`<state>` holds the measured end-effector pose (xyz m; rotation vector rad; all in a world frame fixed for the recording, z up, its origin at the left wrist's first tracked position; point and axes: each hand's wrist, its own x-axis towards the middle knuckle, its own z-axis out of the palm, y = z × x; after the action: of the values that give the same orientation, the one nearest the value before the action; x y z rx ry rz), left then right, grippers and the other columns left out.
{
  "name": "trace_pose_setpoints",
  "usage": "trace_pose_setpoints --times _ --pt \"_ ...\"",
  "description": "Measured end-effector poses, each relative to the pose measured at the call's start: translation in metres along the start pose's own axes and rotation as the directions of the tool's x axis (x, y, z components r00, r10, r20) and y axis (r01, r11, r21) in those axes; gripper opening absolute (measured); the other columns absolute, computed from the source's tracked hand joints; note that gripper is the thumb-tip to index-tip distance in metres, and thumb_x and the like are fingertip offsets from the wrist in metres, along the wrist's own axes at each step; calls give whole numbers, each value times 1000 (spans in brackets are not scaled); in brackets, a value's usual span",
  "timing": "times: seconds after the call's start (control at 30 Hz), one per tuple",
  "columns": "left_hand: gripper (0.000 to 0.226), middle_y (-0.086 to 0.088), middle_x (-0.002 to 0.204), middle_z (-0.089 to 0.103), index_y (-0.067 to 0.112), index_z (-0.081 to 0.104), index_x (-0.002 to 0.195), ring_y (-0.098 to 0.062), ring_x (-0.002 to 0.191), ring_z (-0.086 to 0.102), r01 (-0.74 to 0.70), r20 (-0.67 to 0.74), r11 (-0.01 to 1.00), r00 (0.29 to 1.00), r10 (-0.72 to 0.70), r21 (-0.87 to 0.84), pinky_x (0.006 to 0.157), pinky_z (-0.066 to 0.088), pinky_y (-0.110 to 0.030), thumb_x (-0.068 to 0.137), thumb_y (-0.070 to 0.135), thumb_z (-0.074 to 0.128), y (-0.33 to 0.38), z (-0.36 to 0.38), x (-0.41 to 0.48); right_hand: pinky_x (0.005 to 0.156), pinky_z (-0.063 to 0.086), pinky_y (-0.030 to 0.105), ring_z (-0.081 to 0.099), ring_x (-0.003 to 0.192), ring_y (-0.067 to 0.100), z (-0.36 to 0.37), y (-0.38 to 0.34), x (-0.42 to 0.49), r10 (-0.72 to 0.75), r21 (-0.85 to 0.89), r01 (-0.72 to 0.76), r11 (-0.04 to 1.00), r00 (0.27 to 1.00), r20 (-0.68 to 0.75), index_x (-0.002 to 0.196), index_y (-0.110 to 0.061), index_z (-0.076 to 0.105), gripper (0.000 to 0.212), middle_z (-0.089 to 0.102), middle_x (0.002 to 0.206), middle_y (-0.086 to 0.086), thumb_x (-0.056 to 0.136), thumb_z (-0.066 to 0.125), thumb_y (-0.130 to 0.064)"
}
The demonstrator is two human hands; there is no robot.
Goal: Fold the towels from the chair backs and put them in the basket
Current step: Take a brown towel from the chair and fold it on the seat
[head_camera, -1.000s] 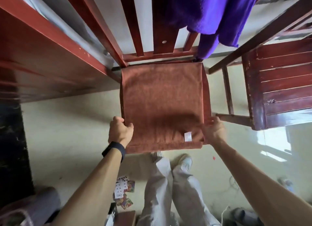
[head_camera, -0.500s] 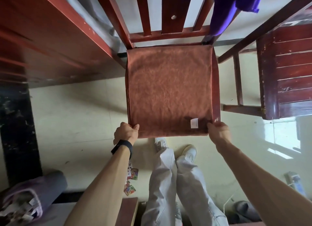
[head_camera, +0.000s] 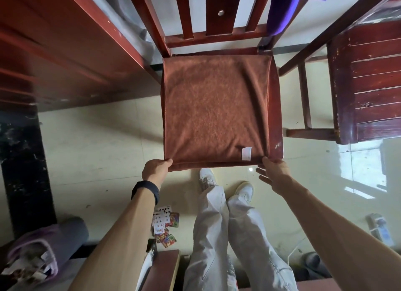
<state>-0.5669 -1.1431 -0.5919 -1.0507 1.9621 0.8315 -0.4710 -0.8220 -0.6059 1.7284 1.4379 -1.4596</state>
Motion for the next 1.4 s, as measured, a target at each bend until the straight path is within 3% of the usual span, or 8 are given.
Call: trace_pose_setpoints --times 0.2,0.37,0.6,0.73,0.97,1.07,1.23,1.4 --pt "22 5 82 54 22 56 99 -21 89 57 155 177 983 975 -136 -98 73 50 -34 93 42 63 -10 7 1 90 54 40 64 94 25 -2 4 10 -46 19 47 999 998 -35 109 -6 61 17 65 95 9 98 62 -19" --pt "17 3 99 62 21 63 101 -16 91 62 157 171 969 977 -125 -192 80 50 -33 93 36 63 -12 10 3 88 56 43 67 97 23 -11 7 14 -72 -29 73 997 997 21 92 -16 61 13 68 103 8 96 66 -26" --pt "10 8 89 58 20 61 95 -13 82 61 143 199 957 975 -94 -252 88 46 -32 96 30 59 -8 0 -10 75 50 35 64 94 16 -16 13 4 -99 -105 113 988 986 133 89 -24 70 16 70 93 -1 92 69 -40" --pt "10 9 89 56 21 60 90 -10 77 60 122 196 959 978 -72 -258 71 44 -26 96 30 59 -4 -5 -14 79 52 39 66 100 15 -14 21 3 -89 -106 109 988 980 177 92 -22 73 15 75 93 -7 94 67 -35" --pt "9 8 92 59 22 60 86 -10 77 64 110 182 951 982 -58 -289 76 48 -29 94 25 61 -5 -11 -18 72 56 33 67 78 25 -20 28 6 -93 -121 105 987 990 103 81 -7 64 17 66 92 15 96 63 -14" --pt "11 6 91 59 19 60 83 -10 77 62 114 174 941 983 -60 -319 80 48 -29 94 18 60 -5 -16 -22 66 55 29 67 77 23 -28 22 1 -108 -77 110 991 994 34 81 -6 62 16 63 91 16 95 63 -11" --pt "11 -1 84 58 13 58 82 -13 72 61 123 176 909 983 -56 -399 71 49 -25 93 14 60 12 -27 -56 78 61 44 72 89 31 -44 -11 -42 -74 156 59 986 993 91 98 -1 56 7 63 99 15 99 55 -7" --pt "6 -4 84 64 11 63 84 -14 70 62 73 139 906 990 -16 -418 76 51 -29 88 11 67 47 -71 -127 55 58 21 64 75 22 -78 -65 -118 -123 323 93 942 990 74 89 6 57 7 58 88 16 93 62 5"
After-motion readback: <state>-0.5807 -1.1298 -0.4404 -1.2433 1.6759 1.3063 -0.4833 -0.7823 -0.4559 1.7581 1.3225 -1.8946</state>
